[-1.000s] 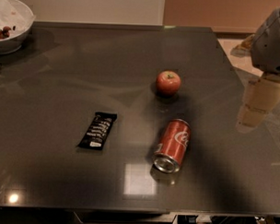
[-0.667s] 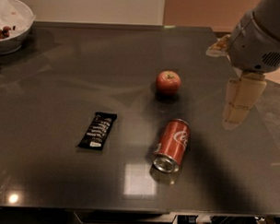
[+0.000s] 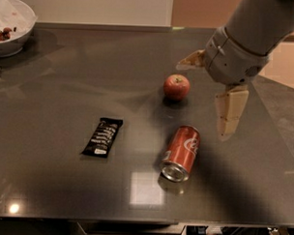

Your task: Place coke can upright

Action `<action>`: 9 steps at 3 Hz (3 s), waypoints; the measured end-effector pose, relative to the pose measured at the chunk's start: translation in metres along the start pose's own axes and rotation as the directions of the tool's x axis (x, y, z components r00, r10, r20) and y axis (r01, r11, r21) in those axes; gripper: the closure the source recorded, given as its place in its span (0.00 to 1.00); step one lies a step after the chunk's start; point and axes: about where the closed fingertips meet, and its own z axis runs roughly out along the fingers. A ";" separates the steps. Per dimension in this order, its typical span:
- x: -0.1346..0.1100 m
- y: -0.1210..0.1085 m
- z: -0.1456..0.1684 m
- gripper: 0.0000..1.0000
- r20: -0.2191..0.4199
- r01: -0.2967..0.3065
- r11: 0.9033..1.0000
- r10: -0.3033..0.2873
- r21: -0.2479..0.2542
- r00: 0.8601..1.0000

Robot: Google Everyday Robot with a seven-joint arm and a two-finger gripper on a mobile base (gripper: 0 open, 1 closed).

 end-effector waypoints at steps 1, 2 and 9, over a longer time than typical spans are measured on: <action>-0.010 0.003 0.021 0.00 0.025 0.186 0.982 -0.185 -0.042 0.982; -0.017 0.012 0.039 0.00 0.036 0.370 0.926 -0.368 -0.072 0.929; -0.010 0.043 0.082 0.64 -0.057 0.666 0.679 -0.712 -0.308 0.700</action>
Offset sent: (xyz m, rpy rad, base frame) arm -0.0249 0.0255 -0.0601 -0.1158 -0.0424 0.6360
